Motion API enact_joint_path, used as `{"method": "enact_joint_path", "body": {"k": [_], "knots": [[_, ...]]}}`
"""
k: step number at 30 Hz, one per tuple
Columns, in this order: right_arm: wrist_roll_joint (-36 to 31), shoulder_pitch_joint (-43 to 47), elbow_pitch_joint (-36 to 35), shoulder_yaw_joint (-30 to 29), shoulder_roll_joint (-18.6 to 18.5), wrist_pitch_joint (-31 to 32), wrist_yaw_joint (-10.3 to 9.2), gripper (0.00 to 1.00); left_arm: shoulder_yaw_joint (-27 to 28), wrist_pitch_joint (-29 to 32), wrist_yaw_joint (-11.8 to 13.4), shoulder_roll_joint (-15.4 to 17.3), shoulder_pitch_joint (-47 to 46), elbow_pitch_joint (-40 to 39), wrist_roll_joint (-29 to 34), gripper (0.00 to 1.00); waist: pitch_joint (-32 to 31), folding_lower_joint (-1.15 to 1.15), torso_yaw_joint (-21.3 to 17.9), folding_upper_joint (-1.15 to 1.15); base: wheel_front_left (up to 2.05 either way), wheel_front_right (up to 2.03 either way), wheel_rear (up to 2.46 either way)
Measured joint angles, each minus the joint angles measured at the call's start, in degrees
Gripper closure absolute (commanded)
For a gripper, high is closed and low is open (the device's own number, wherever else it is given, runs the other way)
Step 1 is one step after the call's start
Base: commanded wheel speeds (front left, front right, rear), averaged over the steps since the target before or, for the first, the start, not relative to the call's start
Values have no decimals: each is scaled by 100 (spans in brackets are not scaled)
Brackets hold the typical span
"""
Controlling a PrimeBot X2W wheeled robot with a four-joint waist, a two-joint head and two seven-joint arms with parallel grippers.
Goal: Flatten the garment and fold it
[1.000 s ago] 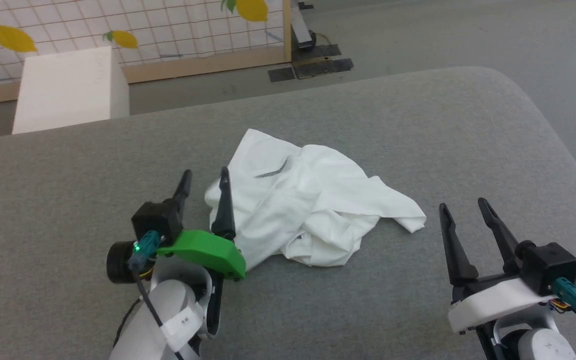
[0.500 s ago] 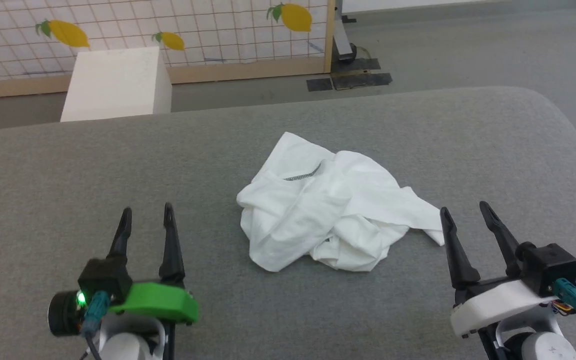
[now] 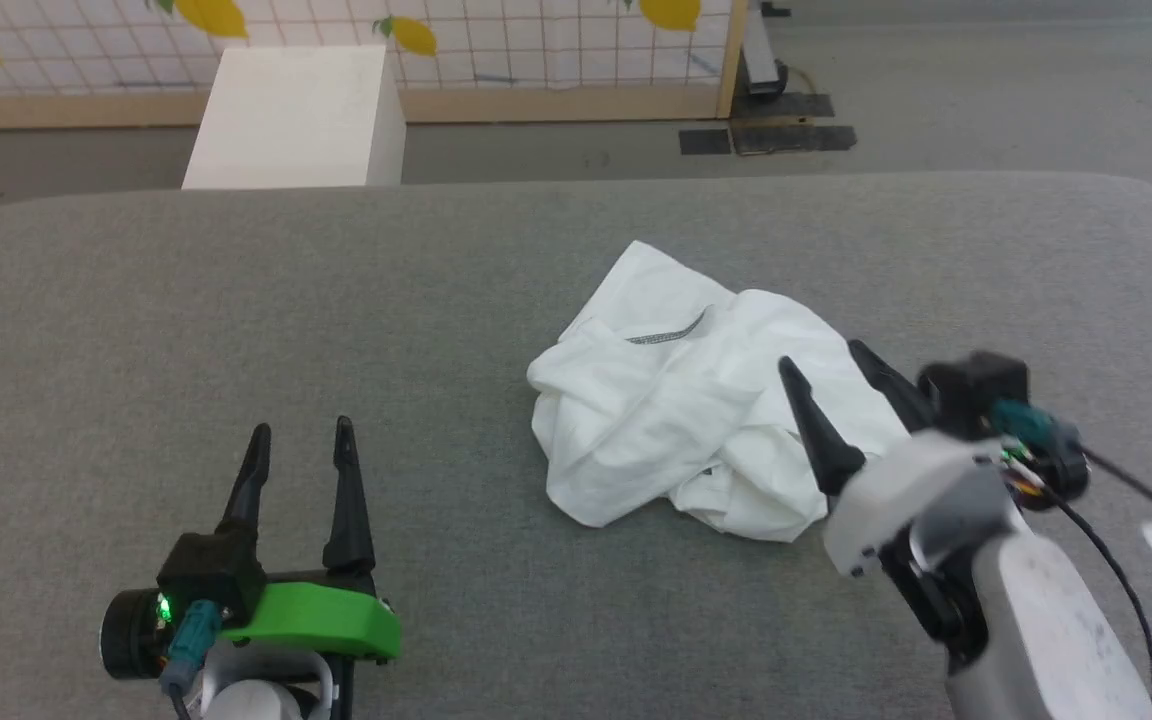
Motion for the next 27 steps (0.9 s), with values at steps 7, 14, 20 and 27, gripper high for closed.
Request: {"method": "enact_joint_path", "body": {"k": [7, 14, 20, 27], "knots": [[503, -1043, 1538, -25, 1, 1376, -1, 0, 7, 0, -145, -145, -87, 30, 140, 0, 161, 0, 266, 0, 0, 0, 0], [899, -1509, 2217, 224, -1, 2003, -1, 100, -66, 0, -211, -182, -144, 108, 170, 0, 282, 0, 541, 0, 0, 0, 0], [828, -1523, 1499, 1185, -16, 1423, -2, 100, -19, 0, -212, -191, -131, 137, 170, 0, 205, 0, 622, 0, 0, 0, 0], [1038, -706, 226, 3101, -19, 1782, -1, 100, 74, 0, -212, -197, -104, 125, 170, 0, -13, 0, 534, 0, 0, 0, 0]]}}
